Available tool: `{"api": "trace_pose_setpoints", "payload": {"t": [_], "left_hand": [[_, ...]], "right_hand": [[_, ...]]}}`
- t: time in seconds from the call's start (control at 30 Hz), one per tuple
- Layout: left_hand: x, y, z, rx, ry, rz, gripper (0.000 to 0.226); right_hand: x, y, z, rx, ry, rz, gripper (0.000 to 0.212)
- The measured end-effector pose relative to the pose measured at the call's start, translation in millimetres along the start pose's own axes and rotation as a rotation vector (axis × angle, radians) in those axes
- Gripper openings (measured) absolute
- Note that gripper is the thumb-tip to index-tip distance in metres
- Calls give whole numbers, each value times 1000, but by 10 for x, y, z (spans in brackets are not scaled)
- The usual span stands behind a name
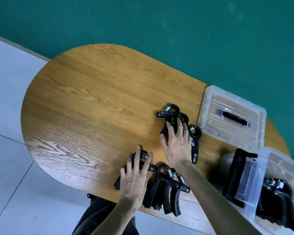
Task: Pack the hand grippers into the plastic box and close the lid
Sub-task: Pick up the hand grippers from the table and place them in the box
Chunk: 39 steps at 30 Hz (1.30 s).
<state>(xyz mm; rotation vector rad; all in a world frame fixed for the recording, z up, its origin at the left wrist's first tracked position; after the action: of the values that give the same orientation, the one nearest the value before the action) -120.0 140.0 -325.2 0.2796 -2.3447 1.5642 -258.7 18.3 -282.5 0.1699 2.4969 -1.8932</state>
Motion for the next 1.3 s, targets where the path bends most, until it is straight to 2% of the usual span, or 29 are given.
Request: {"api": "trace_pose_setpoints", "payload": {"t": [0.23, 0.43, 0.6, 0.67, 0.83, 1.0, 1.07, 1.3], "left_hand": [[-22, -25, 110, -21, -26, -8, 112], [-86, -42, 88, 18, -89, -70, 97], [-90, -21, 78, 25, -65, 12, 121], [-119, -67, 118, 53, -71, 34, 124], [-207, -291, 180, 3, -35, 131, 88], [-194, -723, 217, -9, -20, 146, 79], [-88, -951, 239, 50, -10, 164, 78], [825, -1561, 322, 195, 78, 150, 71]], "right_hand": [[-97, 19, 238, -12, 21, -28, 66], [-122, 77, 438, -30, 67, -56, 71], [-137, 60, 509, -2, 59, -108, 77], [-138, 28, 478, 18, 42, -124, 77], [-145, -121, 308, 73, 46, -143, 80], [-107, -441, 29, 97, 89, -114, 85], [-78, -629, -138, 133, 111, -98, 85], [423, -1286, -796, 247, 272, -38, 88]]}}
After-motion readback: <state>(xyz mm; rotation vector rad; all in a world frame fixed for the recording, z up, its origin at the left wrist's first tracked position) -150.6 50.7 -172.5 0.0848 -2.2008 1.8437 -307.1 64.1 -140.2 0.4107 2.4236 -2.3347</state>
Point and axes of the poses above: each hand's wrist, its own z-axis towards the middle knuckle, its own y-axis out of the palm, x = y × z, the point moved 5 cm from there along z, towards the middle knuckle, and after that the axes turned 4 degrees about x, right-handed, at the moved point
